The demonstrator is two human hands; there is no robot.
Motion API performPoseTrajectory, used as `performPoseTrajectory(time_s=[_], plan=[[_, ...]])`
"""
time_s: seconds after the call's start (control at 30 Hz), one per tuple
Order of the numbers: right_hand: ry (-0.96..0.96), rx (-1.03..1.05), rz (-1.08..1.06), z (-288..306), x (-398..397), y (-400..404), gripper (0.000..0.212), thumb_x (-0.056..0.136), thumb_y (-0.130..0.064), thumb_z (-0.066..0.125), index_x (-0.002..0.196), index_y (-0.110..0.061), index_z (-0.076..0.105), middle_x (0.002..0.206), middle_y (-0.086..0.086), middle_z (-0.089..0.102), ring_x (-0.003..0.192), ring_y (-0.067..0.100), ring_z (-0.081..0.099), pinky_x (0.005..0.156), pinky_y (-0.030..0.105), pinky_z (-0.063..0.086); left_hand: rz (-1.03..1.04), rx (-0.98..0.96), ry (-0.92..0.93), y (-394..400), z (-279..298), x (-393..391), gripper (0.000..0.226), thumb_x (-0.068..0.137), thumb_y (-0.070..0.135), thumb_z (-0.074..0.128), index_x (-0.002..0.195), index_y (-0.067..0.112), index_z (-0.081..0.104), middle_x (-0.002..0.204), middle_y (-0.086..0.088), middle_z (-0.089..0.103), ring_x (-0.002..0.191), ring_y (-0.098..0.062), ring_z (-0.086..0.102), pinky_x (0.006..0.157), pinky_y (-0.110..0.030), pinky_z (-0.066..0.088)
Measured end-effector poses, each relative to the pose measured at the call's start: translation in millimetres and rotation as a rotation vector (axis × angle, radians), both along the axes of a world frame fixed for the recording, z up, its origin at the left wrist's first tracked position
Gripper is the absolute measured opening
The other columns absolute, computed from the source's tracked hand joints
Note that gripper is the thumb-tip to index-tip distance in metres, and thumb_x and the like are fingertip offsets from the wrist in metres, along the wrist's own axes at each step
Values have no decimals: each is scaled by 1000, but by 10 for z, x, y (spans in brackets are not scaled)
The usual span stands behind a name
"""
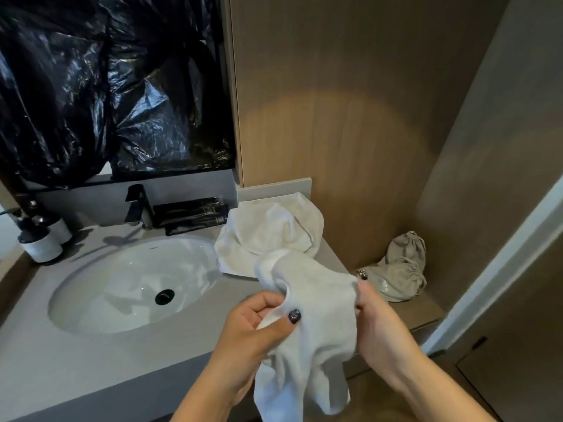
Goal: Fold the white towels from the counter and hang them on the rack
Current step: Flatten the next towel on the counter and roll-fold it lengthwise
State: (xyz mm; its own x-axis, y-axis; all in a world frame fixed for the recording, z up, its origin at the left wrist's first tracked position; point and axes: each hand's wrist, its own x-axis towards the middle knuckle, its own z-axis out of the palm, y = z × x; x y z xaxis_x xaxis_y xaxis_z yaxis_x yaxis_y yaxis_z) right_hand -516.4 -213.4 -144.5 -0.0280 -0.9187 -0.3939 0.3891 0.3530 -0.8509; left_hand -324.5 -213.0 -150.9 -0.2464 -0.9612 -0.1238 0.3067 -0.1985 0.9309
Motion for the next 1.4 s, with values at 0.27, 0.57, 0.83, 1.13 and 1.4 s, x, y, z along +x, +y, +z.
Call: performPoseTrajectory(time_s=[0.27,0.57,0.83,1.13,1.4], plan=[[122,-192,-44,8,91,-32,17,81,-28,68,90,-18,79,100,12,75,96,32,71,88,48,54,-129,140,-88,7,-142,-6,81,57,27,89,127,12,51,110,-17,72,105,-31,69,86,-42,56],[-12,-264,18,24,-13,34,36,63,-30,76,97,-16,77,108,11,74,98,29,71,73,33,60,-247,429,71,-40,-36,-103,42,85,37,65,117,11,73,126,-14,67,119,-26,63,113,-45,37],[21,-298,-82,-12,-257,134,40,64,-28,78,100,-11,75,105,11,74,94,24,72,78,33,60,41,416,94,-71,-201,-285,80,54,11,94,125,-2,58,112,-26,69,104,-37,68,101,-55,47],[436,-275,-112,-6,-243,51,29,77,-35,80,103,-31,70,101,-11,75,96,12,70,83,33,57,200,290,-67,-11,-205,-292,36,69,11,88,103,11,77,97,-15,76,94,-33,72,91,-54,54],[733,-348,-149,-174,-292,-59,9,89,-10,65,84,-15,70,85,5,71,85,19,66,75,37,51,402,6,-455,-60,-175,-277,27,94,27,57,68,22,61,71,6,63,68,-16,53,63,-30,43]])
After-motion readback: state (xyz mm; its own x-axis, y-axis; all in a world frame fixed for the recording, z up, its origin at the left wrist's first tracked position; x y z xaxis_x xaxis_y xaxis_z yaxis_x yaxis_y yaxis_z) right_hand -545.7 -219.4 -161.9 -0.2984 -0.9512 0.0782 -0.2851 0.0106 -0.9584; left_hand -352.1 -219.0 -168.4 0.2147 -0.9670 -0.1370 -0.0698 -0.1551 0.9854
